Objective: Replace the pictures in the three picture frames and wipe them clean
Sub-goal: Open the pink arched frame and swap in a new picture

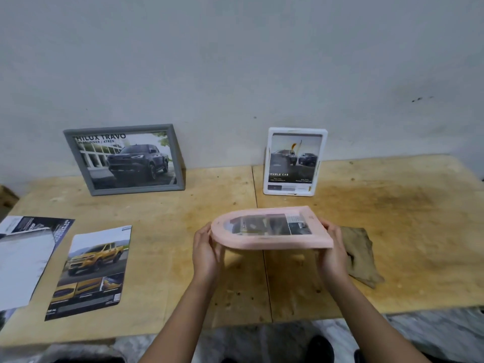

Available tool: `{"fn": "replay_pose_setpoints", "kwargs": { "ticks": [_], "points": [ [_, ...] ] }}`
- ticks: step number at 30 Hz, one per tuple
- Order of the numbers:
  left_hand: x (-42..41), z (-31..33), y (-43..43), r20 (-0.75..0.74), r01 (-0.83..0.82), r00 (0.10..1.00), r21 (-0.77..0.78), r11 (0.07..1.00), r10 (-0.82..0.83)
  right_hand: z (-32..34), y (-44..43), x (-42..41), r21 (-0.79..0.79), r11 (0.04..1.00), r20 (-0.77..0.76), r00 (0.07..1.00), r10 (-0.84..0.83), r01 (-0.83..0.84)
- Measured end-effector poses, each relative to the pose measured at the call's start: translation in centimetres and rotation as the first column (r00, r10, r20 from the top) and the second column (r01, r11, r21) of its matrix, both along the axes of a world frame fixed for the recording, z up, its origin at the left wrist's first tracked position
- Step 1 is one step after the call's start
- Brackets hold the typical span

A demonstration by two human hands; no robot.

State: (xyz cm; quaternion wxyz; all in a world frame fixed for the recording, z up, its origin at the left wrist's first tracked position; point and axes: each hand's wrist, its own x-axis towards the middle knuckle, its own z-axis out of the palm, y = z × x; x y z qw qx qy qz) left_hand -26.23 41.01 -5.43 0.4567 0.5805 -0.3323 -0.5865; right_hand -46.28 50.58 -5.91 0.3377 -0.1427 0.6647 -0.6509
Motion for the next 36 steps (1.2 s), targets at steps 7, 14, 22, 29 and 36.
{"fn": "replay_pose_setpoints", "kwargs": {
  "ticks": [7,14,22,29,36],
  "points": [
    [1.5,-3.7,1.8,-0.035,0.07,0.997,0.083,0.994,-0.067,-3.5,2.7,-0.4,0.101,0.987,0.244,0.965,0.096,-0.124],
    [2.7,-6.0,3.1,-0.012,0.175,0.985,0.131,0.976,-0.175,-4.7,3.4,-0.1,0.172,0.967,0.255,0.957,0.138,-0.186],
    [3.2,-6.8,3.7,0.13,0.238,0.96,0.092,0.967,-0.249,-5.3,2.3,-0.7,0.413,0.87,-0.092,0.938,0.334,-0.269],
    [2.5,-8.1,4.7,0.428,0.247,0.876,-0.004,0.969,-0.222,-4.8,1.0,-3.1,0.604,0.794,-0.538,0.7,0.47,-0.068],
    [1.3,-8.6,5.6,0.499,0.144,0.859,-0.023,0.989,-0.113,-6.1,3.6,-8.5,0.844,0.525,-0.466,0.63,0.622,0.106]
  ]
}}
